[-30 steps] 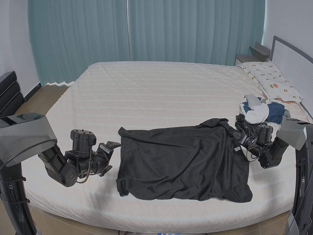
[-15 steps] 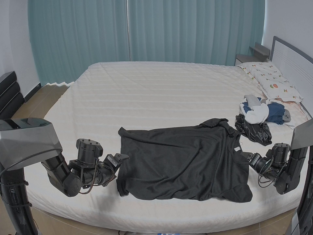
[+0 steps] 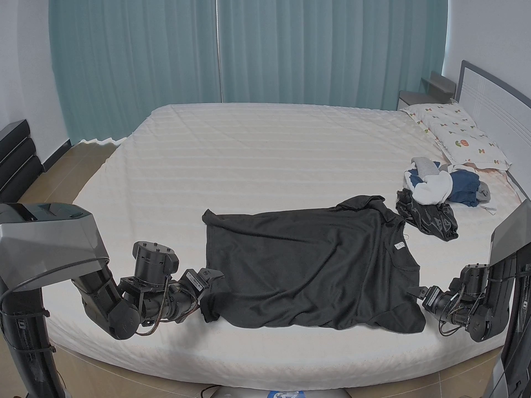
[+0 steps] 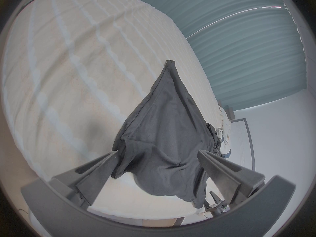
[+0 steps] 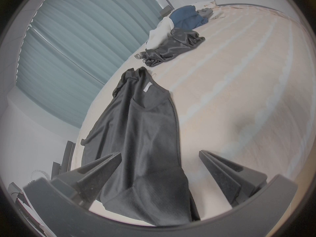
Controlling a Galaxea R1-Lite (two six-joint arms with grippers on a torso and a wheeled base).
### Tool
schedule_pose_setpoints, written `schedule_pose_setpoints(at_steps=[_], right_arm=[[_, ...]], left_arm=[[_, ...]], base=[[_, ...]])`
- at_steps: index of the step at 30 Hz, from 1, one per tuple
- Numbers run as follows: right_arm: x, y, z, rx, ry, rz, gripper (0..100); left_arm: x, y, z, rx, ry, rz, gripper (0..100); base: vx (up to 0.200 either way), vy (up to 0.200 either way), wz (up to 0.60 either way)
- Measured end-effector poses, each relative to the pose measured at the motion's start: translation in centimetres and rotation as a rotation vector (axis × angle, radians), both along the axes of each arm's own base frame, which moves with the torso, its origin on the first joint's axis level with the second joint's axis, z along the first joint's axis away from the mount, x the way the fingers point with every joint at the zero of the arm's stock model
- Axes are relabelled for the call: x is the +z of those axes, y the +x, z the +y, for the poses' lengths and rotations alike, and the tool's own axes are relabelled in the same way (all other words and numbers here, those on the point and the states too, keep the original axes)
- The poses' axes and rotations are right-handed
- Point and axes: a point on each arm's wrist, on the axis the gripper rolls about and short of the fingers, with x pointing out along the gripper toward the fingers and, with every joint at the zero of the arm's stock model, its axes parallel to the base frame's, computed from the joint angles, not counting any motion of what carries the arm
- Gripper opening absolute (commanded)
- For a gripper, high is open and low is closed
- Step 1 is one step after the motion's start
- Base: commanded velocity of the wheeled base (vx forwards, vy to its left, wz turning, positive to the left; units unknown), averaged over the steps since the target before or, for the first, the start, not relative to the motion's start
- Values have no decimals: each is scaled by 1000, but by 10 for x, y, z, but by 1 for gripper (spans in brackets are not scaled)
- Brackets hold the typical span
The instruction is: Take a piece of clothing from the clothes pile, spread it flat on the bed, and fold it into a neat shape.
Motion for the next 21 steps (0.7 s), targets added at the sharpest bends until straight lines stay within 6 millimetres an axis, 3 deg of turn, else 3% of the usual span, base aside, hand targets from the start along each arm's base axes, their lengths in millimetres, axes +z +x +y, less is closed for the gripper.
schedule_pose_setpoints(at_steps=[21], right_arm=[[-4,0,2,36,33,11,100]], left_arm=[[-3,10,-6,-66,135,-51,100]], base=[[0,0,0]])
